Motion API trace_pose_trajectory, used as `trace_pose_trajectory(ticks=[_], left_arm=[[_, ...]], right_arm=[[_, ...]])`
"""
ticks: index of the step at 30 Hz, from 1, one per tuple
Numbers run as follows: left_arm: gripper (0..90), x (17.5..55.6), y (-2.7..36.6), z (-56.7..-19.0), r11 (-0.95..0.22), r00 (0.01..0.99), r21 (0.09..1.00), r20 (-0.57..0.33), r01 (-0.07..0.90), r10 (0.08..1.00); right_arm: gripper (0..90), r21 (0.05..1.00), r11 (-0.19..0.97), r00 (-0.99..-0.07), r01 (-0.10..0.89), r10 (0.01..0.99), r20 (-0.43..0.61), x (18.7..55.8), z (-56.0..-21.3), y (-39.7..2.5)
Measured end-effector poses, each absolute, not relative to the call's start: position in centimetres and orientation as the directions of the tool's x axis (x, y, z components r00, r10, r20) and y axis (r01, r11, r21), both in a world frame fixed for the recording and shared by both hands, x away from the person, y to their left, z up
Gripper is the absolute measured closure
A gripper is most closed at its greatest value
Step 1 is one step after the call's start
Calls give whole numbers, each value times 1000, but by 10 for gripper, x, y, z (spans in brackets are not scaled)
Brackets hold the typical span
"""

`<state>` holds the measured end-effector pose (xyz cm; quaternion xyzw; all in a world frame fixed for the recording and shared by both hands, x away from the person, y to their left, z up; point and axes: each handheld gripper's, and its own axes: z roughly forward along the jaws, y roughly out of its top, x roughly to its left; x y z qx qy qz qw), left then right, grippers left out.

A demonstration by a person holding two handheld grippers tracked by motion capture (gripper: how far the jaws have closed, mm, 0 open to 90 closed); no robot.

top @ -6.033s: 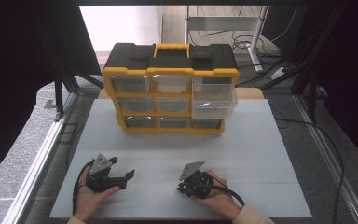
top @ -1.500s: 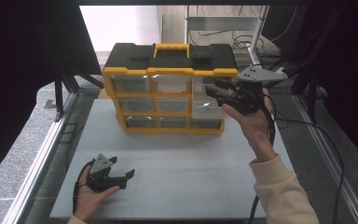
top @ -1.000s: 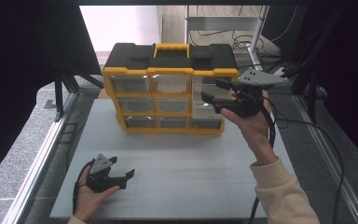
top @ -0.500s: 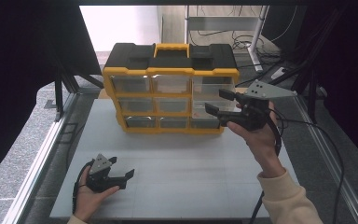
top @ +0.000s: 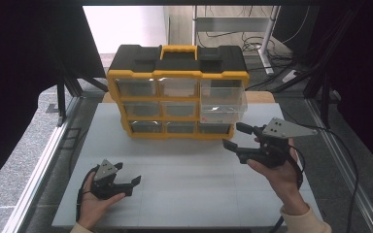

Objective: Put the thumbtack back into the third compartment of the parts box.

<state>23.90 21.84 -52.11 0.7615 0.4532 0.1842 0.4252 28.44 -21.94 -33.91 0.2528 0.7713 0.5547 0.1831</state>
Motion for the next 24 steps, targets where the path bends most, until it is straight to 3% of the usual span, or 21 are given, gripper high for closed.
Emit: trace_pose_trajectory(ticks=[15,24], left_arm=[[135,239,218,-521,-236,525,814,-98,531,846],[135,238,217,-522,-240,531,813,-97,530,842]], right_arm=[[302,877,299,-734,377,674,86,286,-443,-253],[295,835,308,-686,455,719,109,285,-487,-272]])
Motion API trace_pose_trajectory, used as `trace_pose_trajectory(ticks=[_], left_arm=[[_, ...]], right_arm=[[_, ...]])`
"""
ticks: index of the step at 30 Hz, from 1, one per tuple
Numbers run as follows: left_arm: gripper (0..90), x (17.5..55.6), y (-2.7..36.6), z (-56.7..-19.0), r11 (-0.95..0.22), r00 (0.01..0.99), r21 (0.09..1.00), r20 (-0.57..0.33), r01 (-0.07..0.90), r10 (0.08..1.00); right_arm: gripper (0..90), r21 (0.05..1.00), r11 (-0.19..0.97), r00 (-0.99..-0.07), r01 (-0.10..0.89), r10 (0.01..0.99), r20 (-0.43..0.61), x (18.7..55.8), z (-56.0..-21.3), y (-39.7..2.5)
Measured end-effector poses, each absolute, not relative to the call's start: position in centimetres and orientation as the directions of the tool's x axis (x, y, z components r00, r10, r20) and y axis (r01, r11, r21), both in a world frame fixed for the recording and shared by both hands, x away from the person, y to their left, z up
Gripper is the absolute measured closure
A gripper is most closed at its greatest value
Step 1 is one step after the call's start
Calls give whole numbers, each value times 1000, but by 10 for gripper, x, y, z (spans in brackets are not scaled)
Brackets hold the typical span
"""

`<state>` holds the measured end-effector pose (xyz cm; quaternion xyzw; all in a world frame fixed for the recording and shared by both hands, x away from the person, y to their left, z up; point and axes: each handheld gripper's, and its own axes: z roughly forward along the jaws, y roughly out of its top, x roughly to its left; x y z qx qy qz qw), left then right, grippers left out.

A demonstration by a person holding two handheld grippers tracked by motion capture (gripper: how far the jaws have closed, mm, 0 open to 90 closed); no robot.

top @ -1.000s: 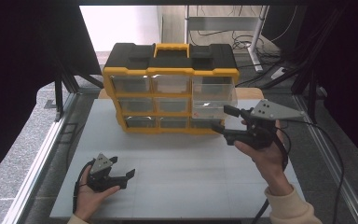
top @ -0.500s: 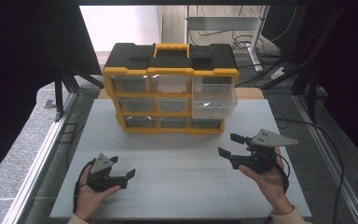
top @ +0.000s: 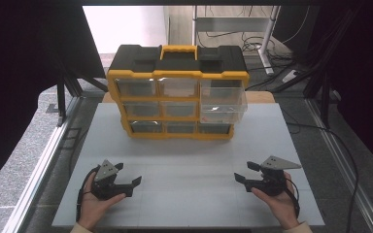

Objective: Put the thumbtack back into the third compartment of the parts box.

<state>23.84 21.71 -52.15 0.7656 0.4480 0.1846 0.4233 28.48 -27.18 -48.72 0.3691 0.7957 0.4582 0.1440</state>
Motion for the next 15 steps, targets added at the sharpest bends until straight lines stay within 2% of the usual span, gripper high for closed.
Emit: trace_pose_trajectory(ticks=[15], left_arm=[[134,238,217,-521,-244,533,813,-94,529,841]], right_arm=[[294,828,303,-669,472,735,113,286,-500,-276]])
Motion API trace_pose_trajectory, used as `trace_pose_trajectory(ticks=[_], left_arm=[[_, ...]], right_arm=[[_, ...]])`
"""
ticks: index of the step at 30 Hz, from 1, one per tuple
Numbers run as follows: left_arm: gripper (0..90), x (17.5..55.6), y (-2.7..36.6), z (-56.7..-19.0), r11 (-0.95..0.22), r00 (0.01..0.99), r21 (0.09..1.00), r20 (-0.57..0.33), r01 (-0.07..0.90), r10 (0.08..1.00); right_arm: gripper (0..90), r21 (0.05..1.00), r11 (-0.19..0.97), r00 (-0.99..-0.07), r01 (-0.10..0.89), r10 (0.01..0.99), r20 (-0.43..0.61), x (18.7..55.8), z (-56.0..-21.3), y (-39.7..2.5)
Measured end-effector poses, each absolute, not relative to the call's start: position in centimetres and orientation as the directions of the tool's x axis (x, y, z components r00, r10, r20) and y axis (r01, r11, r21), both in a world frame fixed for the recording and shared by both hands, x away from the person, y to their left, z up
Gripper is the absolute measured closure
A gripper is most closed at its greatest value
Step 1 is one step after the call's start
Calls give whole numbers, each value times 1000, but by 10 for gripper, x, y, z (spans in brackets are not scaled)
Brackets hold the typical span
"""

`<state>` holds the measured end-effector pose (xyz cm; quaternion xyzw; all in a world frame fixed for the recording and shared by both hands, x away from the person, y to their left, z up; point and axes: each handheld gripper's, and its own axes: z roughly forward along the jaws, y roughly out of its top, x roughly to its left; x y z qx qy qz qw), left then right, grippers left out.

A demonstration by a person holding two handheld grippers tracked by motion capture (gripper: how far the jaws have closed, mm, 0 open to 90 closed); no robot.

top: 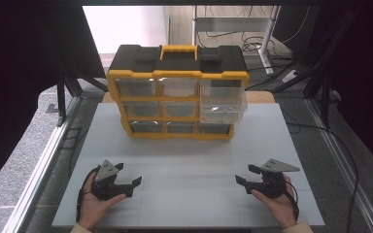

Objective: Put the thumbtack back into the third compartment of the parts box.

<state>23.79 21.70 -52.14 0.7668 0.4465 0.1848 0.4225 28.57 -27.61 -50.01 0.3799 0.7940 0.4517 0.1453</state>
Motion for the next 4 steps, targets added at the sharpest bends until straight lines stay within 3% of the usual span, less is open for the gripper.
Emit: trace_pose_trajectory(ticks=[4], left_arm=[[134,238,217,-521,-243,533,814,-94,528,841]], right_arm=[[292,828,307,-674,469,730,111,285,-500,-274]])
